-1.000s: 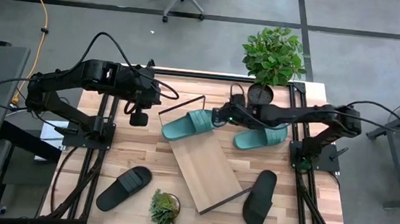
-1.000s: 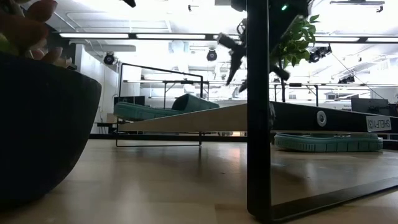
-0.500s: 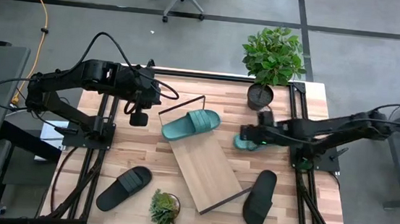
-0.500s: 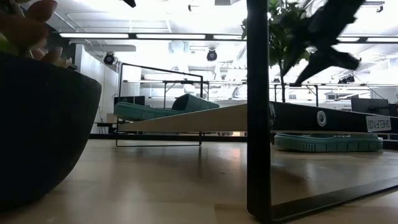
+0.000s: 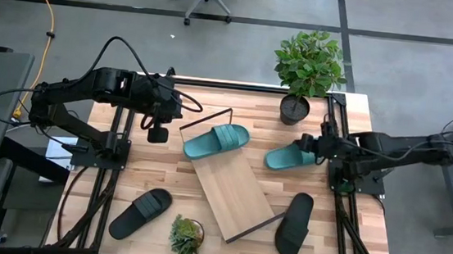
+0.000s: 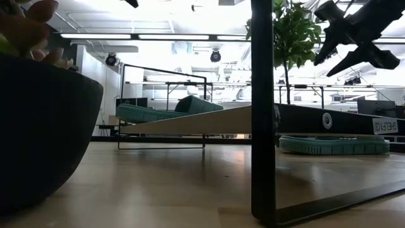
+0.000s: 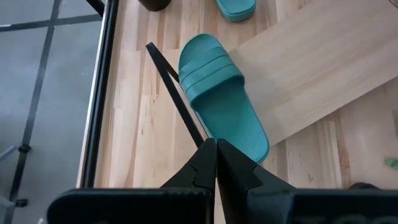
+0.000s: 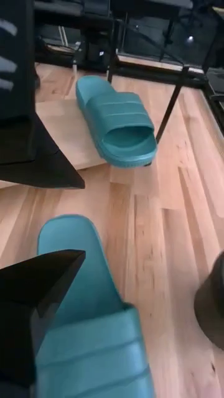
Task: Pick and place slides into the shelf
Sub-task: Put the green slide on the shelf
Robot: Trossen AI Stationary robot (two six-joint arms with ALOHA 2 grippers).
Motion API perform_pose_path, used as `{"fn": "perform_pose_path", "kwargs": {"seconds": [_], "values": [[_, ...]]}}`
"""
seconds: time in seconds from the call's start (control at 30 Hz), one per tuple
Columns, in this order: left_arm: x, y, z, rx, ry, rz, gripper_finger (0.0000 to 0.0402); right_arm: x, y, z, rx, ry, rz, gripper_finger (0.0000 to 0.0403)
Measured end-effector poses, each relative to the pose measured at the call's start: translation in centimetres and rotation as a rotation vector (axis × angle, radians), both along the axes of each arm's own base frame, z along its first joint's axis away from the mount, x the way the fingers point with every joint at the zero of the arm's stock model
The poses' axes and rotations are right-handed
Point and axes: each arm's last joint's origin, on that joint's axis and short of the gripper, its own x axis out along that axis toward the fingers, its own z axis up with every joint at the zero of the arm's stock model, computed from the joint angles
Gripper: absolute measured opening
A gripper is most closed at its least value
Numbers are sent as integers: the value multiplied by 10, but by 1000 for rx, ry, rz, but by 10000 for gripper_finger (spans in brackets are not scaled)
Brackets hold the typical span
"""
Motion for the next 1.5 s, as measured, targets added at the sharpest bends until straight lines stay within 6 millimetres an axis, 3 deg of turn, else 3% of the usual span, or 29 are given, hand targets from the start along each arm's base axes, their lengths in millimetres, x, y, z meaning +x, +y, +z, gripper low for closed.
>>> {"fn": "perform_pose_path", "kwargs": {"seconds": [0.8, 1.1, 1.33, 1.5], "values": [[0, 1, 1, -19, -26, 82, 3, -10, -19, -5, 83, 132, 104, 161], [8, 1, 7, -58, -139, 62, 3, -12, -25, -6, 72, 153, 104, 161], [8, 1, 7, -59, -141, 62, 3, -26, -27, -14, 182, 288, 108, 161], [8, 1, 7, -58, -141, 63, 3, -29, -32, -14, 162, 319, 169, 161]]}}
